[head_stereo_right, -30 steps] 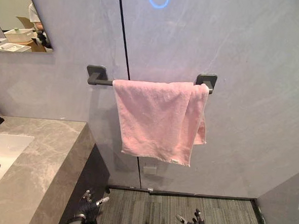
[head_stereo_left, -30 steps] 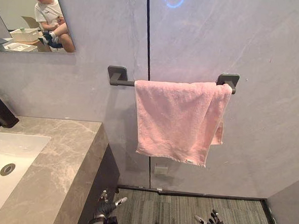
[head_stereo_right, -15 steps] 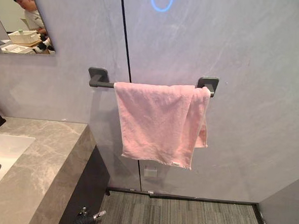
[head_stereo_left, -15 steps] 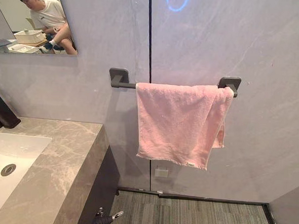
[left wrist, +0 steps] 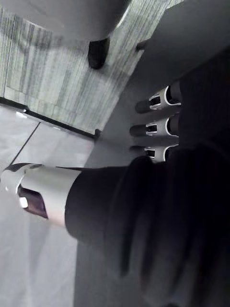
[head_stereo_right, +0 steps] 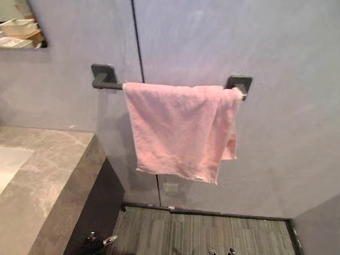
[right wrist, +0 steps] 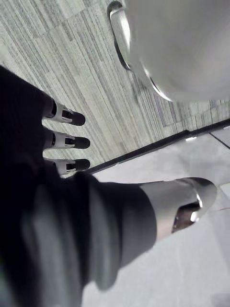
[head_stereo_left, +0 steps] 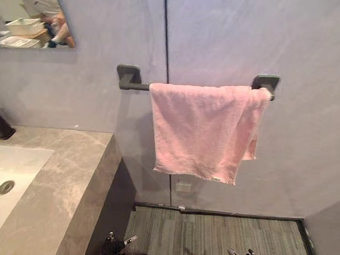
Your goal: Organize washtable
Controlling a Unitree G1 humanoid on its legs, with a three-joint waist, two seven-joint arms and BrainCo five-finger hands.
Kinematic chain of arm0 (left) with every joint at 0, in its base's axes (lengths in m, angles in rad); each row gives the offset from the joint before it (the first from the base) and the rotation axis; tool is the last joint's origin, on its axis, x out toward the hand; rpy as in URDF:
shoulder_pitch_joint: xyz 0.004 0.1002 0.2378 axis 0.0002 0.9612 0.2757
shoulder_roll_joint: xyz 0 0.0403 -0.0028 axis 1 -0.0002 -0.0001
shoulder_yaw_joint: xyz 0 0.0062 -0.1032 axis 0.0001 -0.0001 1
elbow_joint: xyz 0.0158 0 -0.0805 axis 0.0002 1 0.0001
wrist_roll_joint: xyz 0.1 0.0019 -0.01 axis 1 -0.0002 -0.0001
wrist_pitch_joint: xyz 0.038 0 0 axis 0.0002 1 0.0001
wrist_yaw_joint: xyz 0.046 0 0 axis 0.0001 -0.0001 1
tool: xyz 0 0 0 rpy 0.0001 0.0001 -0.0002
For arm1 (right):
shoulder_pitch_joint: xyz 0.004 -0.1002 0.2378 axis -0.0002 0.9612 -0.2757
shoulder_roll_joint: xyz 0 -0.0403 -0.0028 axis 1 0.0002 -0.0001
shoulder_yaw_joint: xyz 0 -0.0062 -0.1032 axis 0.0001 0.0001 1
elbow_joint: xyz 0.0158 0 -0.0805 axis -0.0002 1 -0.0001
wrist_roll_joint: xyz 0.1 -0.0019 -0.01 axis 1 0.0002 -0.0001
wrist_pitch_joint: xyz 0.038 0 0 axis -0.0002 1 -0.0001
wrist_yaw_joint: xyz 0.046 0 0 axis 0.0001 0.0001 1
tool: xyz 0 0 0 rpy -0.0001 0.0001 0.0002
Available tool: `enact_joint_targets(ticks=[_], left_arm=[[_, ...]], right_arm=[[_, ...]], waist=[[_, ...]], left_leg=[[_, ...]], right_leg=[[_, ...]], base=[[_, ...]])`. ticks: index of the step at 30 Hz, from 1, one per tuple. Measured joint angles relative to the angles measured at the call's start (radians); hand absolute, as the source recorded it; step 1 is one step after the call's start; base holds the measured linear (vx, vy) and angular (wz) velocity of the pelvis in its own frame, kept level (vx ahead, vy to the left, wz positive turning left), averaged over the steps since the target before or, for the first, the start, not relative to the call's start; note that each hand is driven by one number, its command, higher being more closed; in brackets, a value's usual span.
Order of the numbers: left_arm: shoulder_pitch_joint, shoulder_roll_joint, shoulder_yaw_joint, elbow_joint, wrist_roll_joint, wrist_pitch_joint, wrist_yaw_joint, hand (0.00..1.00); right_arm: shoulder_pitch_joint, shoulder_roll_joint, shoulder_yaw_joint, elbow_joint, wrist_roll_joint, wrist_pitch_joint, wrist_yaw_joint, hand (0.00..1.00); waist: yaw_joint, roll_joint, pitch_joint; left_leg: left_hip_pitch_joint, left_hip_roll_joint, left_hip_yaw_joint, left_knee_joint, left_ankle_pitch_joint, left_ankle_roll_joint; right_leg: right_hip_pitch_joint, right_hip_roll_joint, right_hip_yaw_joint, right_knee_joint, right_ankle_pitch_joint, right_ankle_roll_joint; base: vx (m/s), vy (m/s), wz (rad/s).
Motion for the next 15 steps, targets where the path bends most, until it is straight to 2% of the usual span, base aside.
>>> enact_joint_targets(ticks=[1, 2, 3, 4, 5, 6, 7, 8, 9, 10, 11, 12, 13, 15], left_arm=[[-0.001, 0.007, 0.001, -0.001, 0.002, 0.0, 0.006, 0.0], [0.0, 0.02, 0.009, -0.01, 0.006, 0.0, 0.011, 0.0], [0.004, 0.026, 0.01, -0.016, 0.006, 0.0, 0.013, 0.0], [-0.001, 0.028, 0.009, -0.019, 0.006, 0.002, 0.015, 0.0], [-0.008, 0.017, 0.008, -0.021, 0.005, 0.001, 0.017, 0.0], [-0.013, -0.014, 0.003, -0.024, 0.003, -0.001, 0.025, 0.0], [-0.017, -0.019, -0.001, -0.023, 0.003, -0.001, 0.029, 0.0], [-0.024, -0.026, -0.006, -0.018, -0.005, 0.002, 0.033, 0.0], [-0.018, -0.029, -0.015, -0.02, -0.008, 0.001, 0.034, 0.0], [-0.024, -0.03, -0.013, -0.021, -0.012, 0.001, 0.034, 0.0], [-0.021, -0.029, -0.004, -0.019, -0.013, 0.007, 0.035, 0.0], [-0.023, -0.027, -0.001, -0.019, -0.011, 0.008, 0.035, 0.0], [-0.022, -0.028, -0.001, -0.016, -0.009, 0.009, 0.034, 0.0], [-0.029, -0.026, 0.001, -0.016, 0.0, 0.009, 0.033, 0.0]], right_arm=[[0.003, 0.006, 0.005, 0.0, 0.0, 0.007, 0.0, 0.0], [-0.007, 0.021, 0.013, 0.0, -0.001, 0.014, 0.0, 0.0], [-0.014, 0.026, 0.019, 0.001, -0.001, 0.015, 0.0, 0.0], [-0.043, 0.032, 0.03, 0.003, -0.001, 0.019, -0.004, 0.0], [-0.07, 0.03, 0.036, 0.003, -0.001, 0.019, -0.006, 0.0], [-0.095, 0.013, 0.04, -0.004, -0.001, 0.014, -0.008, 0.0], [-0.099, 0.01, 0.043, -0.01, -0.001, 0.014, -0.007, 0.0], [-0.104, 0.005, 0.045, -0.016, -0.001, 0.013, -0.009, 0.0], [-0.099, 0.006, 0.045, -0.014, -0.001, 0.016, -0.021, 0.0], [-0.099, 0.008, 0.045, -0.011, -0.001, 0.017, -0.025, 0.0], [-0.109, 0.007, 0.039, 0.012, -0.002, 0.019, -0.03, 0.0], [-0.114, 0.006, 0.034, 0.017, -0.003, 0.025, -0.033, 0.0], [-0.114, 0.008, 0.034, 0.018, -0.002, 0.028, -0.043, 0.0], [-0.116, 0.016, 0.033, 0.02, -0.001, 0.028, -0.044, 0.0]], waist=[[0.002, -0.017, -0.004], [0.004, -0.05, -0.012], [0.006, -0.061, -0.012], [0.018, -0.078, -0.011], [0.034, -0.044, 0.004], [0.054, -0.005, 0.004], [0.055, 0.006, 0.005], [0.043, 0.043, 0.018], [0.027, 0.044, 0.023], [0.028, 0.046, 0.024], [0.028, 0.042, 0.023], [0.025, 0.036, 0.026], [0.021, 0.029, 0.031], [0.021, 0.021, 0.037]], left_leg=[[-0.013, 0.001, -0.015, 0.005, 0.007, -0.008], [-0.056, 0.002, -0.045, 0.051, 0.011, -0.022], [-0.074, 0.003, -0.055, 0.069, 0.015, -0.03], [-0.107, 0.021, -0.053, 0.108, 0.024, -0.043], [-0.115, 0.057, -0.047, 0.12, 0.027, -0.048], [-0.165, 0.095, -0.054, 0.162, 0.035, -0.055], [-0.182, 0.107, -0.058, 0.174, 0.04, -0.056], [-0.213, 0.128, -0.058, 0.165, 0.094, -0.043], [-0.219, 0.124, -0.01, 0.104, 0.169, 0.027], [-0.229, 0.127, 0.042, 0.127, 0.15, 0.038], [-0.244, 0.12, 0.159, 0.233, 0.089, 0.012], [-0.248, 0.109, 0.198, 0.3, 0.032, -0.003], [-0.243, 0.099, 0.24, 0.409, -0.066, 0.003], [-0.229, 0.108, 0.284, 0.502, -0.147, 0.011]], right_leg=[[-0.005, -0.017, 0.032, 0.038, 0.0, 0.002], [0.005, -0.057, 0.079, 0.04, 0.007, -0.003], [0.006, -0.071, 0.097, 0.014, 0.009, 0.003], [0.041, -0.043, 0.111, -0.05, -0.024, 0.052], [0.066, -0.009, 0.1, -0.104, -0.036, 0.062], [0.1, 0.023, 0.042, -0.189, -0.063, 0.063], [0.106, 0.032, 0.018, -0.208, -0.079, 0.047], [0.105, 0.057, -0.04, -0.203, -0.081, 0.025], [0.093, 0.054, -0.111, -0.199, -0.071, -0.013], [0.089, 0.049, -0.135, -0.201, -0.068, -0.028], [0.073, 0.032, -0.178, -0.204, -0.056, -0.05], [0.071, 0.023, -0.2, -0.215, -0.046, -0.056], [0.072, 0.014, -0.248, -0.238, -0.02, -0.07], [0.071, 0.01, -0.302, -0.255, -0.001, -0.082]], base=[[0.03, -0.289, 1.25], [0.02, -0.3, 0.78], [-0.02, -0.428, 0.72], [-0.08, -0.436, 0.25], [-0.17, -0.47, 0.23], [-0.18, -0.346, 0.1], [-0.21, -0.315, 0.67], [-0.26, -0.28, 1.2], [-0.27, -0.256, 1.28], [-0.24, -0.216, 1.09], [-0.19, -0.211, 0.7], [-0.2, -0.236, 1.01], [-0.15, -0.169, 0.96], [-0.15, -0.083, 1.02]])
